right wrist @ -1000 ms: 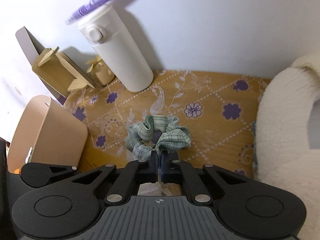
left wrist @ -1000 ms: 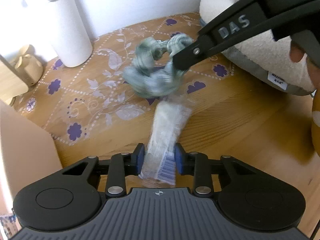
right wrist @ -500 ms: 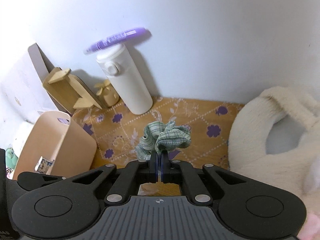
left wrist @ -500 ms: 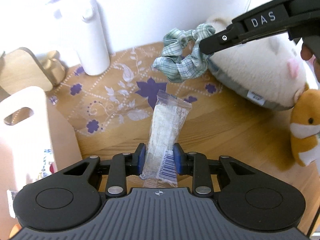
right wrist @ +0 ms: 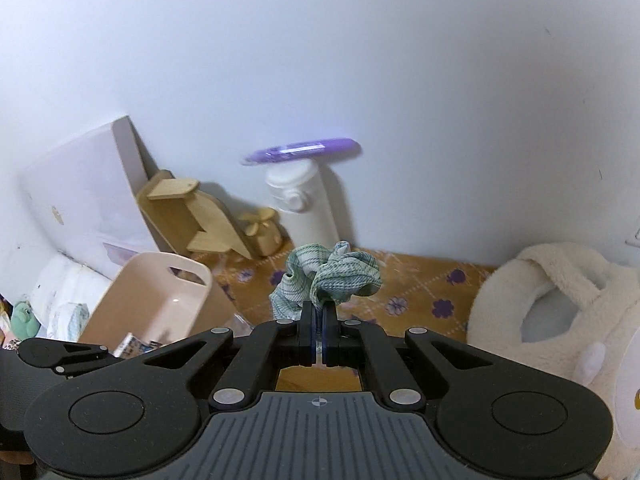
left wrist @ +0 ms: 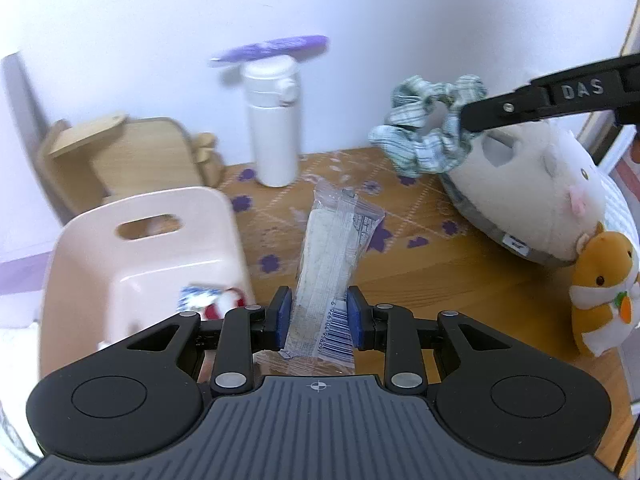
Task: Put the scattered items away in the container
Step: 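Lift packet with left tool and scrunchie with right tool over basket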
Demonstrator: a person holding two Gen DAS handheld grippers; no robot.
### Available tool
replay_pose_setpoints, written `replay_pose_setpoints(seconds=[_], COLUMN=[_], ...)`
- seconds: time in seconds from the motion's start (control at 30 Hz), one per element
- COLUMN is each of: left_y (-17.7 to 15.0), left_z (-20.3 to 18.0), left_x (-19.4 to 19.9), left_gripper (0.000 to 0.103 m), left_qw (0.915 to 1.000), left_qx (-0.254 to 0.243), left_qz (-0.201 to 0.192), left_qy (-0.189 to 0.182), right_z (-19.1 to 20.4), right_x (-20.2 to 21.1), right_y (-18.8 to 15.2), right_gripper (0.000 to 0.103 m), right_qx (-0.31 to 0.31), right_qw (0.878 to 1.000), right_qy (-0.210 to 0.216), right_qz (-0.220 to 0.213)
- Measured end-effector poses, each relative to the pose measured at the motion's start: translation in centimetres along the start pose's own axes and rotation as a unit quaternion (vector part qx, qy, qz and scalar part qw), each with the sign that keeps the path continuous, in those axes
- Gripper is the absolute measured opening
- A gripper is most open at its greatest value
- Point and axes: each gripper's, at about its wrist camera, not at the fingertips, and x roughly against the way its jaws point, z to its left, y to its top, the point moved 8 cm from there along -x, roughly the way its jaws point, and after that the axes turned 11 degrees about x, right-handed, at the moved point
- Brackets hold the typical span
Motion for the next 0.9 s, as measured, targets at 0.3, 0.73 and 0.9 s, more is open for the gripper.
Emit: replay_pose_setpoints(seconds=[0.3, 0.73, 0.9], left_y=[-0.9, -2.6, -2.7], left_z=[5.7, 13.5, 16.1], left_x=[3.8, 4.4, 3.9], left_gripper=[0.030, 0.030, 0.030], left_qw=[0.9989, 0.9955, 0.9943], left_qx=[0.033, 0.080, 0.092], left_qz=[-0.021, -0.009, 0.001], left_qy=[0.026, 0.049, 0.053], right_z=[5.1, 13.4, 16.0], right_x=[1.5, -2.5, -4.6], right_y=[1.7, 2.1, 1.9], right_gripper=[0.002, 0.002, 0.002], right_qx=[0.017, 0.047, 0.061], right_qw=[1.000, 0.998, 0.996], right_qy=[0.012, 0.045, 0.053], right_qz=[-0.014, 0.022, 0.043])
